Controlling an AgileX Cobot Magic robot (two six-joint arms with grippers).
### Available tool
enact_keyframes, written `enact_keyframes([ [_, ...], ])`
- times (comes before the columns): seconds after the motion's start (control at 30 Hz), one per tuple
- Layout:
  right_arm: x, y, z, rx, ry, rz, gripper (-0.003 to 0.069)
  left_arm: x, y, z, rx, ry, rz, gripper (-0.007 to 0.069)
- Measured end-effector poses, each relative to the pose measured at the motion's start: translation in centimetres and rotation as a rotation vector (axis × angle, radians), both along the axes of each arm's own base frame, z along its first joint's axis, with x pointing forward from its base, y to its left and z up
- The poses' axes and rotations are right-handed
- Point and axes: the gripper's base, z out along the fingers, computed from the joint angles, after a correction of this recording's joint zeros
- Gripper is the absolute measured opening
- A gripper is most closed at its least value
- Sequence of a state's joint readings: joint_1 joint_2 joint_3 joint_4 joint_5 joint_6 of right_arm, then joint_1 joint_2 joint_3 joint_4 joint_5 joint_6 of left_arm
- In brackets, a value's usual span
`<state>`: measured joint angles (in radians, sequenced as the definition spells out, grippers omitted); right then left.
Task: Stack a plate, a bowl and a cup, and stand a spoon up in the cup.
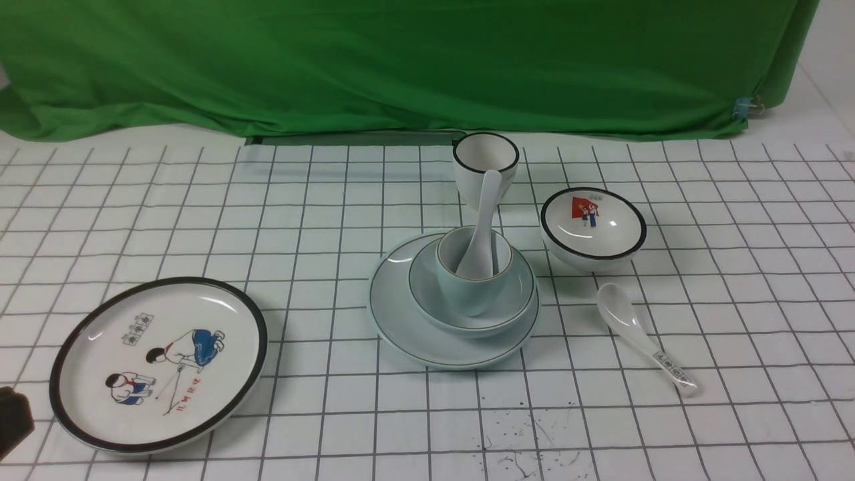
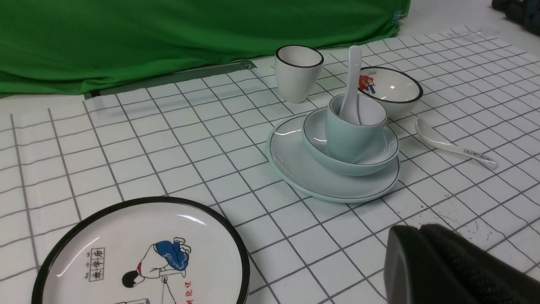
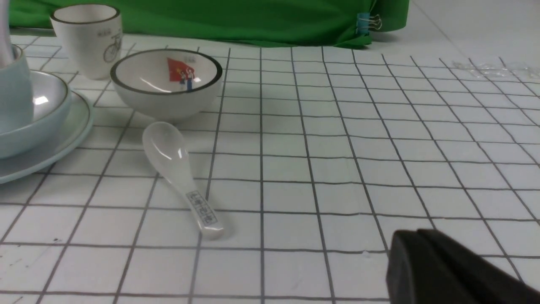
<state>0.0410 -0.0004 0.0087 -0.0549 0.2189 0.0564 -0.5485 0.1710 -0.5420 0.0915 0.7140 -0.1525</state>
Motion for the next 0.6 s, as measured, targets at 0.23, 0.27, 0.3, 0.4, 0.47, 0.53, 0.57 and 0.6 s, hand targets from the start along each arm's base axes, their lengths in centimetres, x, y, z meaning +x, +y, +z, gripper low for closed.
enact_keyframes([
  [0.23,0.0,0.0,0.0,0.001,0.0,0.0,0.002,0.0,0.0,0.0,0.0,0.0,0.0,-0.003],
  [0.27,0.0,0.0,0.0,0.001,0.0,0.0,0.0022,0.0,0.0,0.0,0.0,0.0,0.0,-0.003],
  [0.3,0.0,0.0,0.0,0.001,0.0,0.0,0.0027,0.0,0.0,0.0,0.0,0.0,0.0,-0.003],
  [0.4,0.0,0.0,0.0,0.001,0.0,0.0,0.0043,0.0,0.0,0.0,0.001,-0.001,0.0,-0.003],
  [0.47,0.0,0.0,0.0,0.001,0.0,0.0,0.005,0.0,0.0,0.0,0.001,-0.001,0.0,-0.003],
  [0.53,0.0,0.0,0.0,0.001,0.0,0.0,0.0058,0.0,0.0,0.0,0.001,-0.001,0.0,-0.003],
  [0.57,0.0,0.0,0.0,0.001,0.0,0.0,0.0061,0.0,0.0,0.0,0.001,-0.001,0.0,-0.003],
  [0.6,0.0,0.0,0.0,0.001,0.0,0.0,0.0065,0.0,0.0,0.0,0.001,-0.001,0.0,-0.003],
])
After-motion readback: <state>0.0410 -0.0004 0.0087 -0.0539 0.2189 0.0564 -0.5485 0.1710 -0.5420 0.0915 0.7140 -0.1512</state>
